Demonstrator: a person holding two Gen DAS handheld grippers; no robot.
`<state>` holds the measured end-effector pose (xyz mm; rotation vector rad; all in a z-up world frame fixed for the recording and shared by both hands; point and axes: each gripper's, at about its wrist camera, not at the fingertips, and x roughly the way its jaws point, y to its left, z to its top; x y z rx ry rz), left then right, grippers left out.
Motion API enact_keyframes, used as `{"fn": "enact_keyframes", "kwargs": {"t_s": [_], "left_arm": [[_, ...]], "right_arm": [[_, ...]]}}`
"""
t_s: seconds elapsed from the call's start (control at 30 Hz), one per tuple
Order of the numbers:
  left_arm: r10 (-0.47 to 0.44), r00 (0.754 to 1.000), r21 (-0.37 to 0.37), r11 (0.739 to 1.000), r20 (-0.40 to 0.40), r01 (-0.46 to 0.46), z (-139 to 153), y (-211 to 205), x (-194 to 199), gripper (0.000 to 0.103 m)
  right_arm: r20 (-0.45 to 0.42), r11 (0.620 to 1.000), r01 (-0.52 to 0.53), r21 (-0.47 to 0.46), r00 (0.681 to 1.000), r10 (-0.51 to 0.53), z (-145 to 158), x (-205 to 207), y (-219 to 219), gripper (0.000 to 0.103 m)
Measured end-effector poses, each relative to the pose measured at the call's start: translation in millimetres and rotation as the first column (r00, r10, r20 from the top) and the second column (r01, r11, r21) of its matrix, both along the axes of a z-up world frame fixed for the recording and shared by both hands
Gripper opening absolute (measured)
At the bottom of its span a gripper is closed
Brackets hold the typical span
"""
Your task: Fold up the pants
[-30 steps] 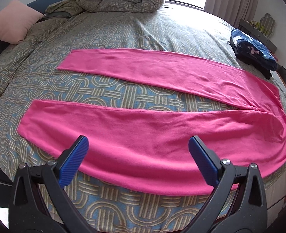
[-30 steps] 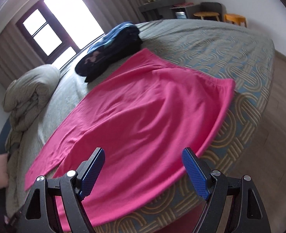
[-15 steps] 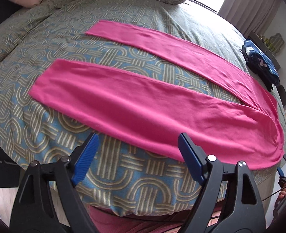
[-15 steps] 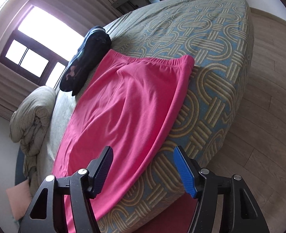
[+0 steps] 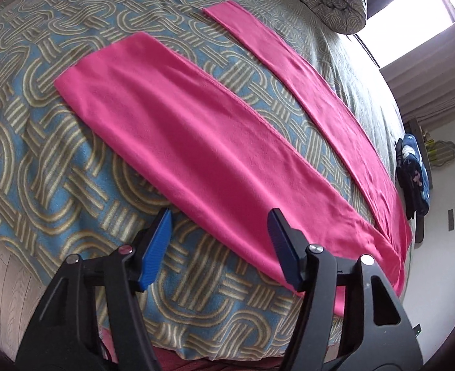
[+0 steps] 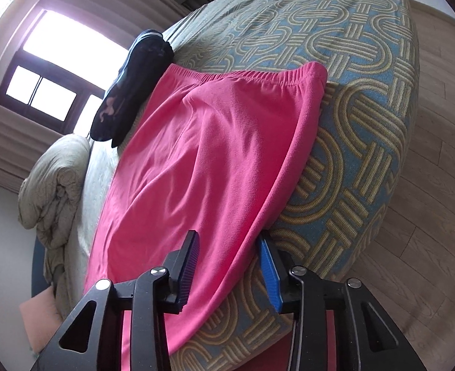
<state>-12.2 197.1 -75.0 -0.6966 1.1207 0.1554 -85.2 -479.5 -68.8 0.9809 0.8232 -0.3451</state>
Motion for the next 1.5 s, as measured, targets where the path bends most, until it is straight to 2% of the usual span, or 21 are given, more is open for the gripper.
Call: {"fn": "enact_keyframes", "kwargs": {"t_s": [0.03, 0.07, 0.1, 0.17, 0.23, 0.3, 0.47, 0.6, 0.8, 0.9, 1.0, 1.13, 1.23, 1.3, 1.4, 1.5], "left_arm": [[0.007, 1.0, 0.004, 1.0, 0.005, -0.007, 0.4, 1.3, 3.1, 0.06], [0.015, 1.0, 0.011, 1.0, 0.009, -0.016, 0.5, 2.5, 6.5, 0.048], [0.021, 1.0, 0.015, 1.0, 0.01, -0.021, 0.0, 4.1, 10.4, 0.04], [0.03, 1.0, 0.02, 0.999, 0.005, -0.03, -2.2, 7.6, 16.5, 0.005], [0.051, 0.999, -0.016, 0.999, 0.004, -0.051, -4.6, 13.4, 17.7, 0.005], [0.062, 0.998, -0.03, 0.998, 0.024, -0.061, -1.5, 17.1, 16.2, 0.004], [0.025, 0.996, 0.027, 0.999, 0.08, -0.027, 21.4, 13.7, 20.6, 0.004], [0.004, 0.991, 0.038, 0.999, 0.131, -0.01, 41.3, 12.3, 34.5, 0.004], [-0.026, 0.984, 0.073, 0.997, 0.178, 0.013, 69.5, 9.3, 83.0, 0.004], [-0.059, 0.977, 0.139, 0.99, 0.203, 0.031, 86.0, 1.3, 118.4, 0.004], [-0.087, 0.974, 0.202, 0.978, 0.208, 0.044, 94.8, -6.8, 159.8, 0.004], [-0.11, 0.982, 0.254, 0.965, 0.155, 0.068, 85.1, -12.0, 225.7, 0.004], [-0.114, 0.992, 0.279, 0.956, 0.058, 0.093, 60.1, -14.1, 271.6, 0.004], [-0.111, 0.994, 0.301, 0.947, -0.018, 0.111, 43.6, -14.2, 295.7, 0.004], [-0.097, 0.992, 0.325, 0.938, -0.077, 0.117, 29.3, -8.5, 309.4, 0.004], [-0.099, 0.992, 0.353, 0.928, -0.076, 0.12, 30.2, 0.7, 306.4, 0.004]], "right_arm": [[-0.003, 1.0, -0.001, -0.004, 1.0, 0.001, -0.3, 0.0, -0.2, 0.033], [-0.006, 1.0, -0.001, -0.008, 1.0, 0.001, -0.8, 0.1, -0.3, 0.03], [-0.009, 1.0, 0.0, -0.011, 1.0, 0.0, -1.4, -0.2, -0.5, 0.028], [-0.014, 1.0, 0.004, -0.015, 1.0, -0.004, -2.3, -0.3, -1.8, 0.018], [-0.023, 1.0, 0.006, -0.023, 1.0, -0.006, -1.8, 0.4, -2.6, 0.009], [-0.019, 1.0, 0.009, -0.022, 1.0, -0.009, -0.3, 0.8, -3.3, 0.007], [0.024, 0.999, 0.012, -0.048, 1.0, -0.011, 14.7, 6.3, -2.6, 0.005], [0.099, 0.997, 0.001, -0.071, 0.995, 0.006, 36.0, 24.1, -2.8, 0.005], [0.239, 0.993, -0.021, -0.12, 0.97, 0.05, 77.2, 71.7, -1.1, 0.004], [0.281, 0.985, -0.041, -0.168, 0.956, 0.088, 97.1, 109.3, 2.5, 0.004], [0.285, 0.974, -0.055, -0.219, 0.951, 0.118, 109.6, 155.9, 6.2, 0.004], [0.228, 0.957, -0.08, -0.28, 0.962, 0.147, 108.1, 226.5, 8.8, 0.004], [0.106, 0.924, -0.092, -0.37, 0.984, 0.141, 92.3, 275.8, 9.3, 0.004], [0.012, 0.913, -0.115, -0.392, 0.991, 0.131, 76.9, 304.7, 4.2, 0.004], [-0.085, 0.907, -0.156, -0.392, 0.988, 0.133, 55.9, 329.1, -6.3, 0.006], [-0.113, 0.882, -0.205, -0.425, 0.978, 0.174, 55.0, 324.7, -4.5, 0.007]]}}
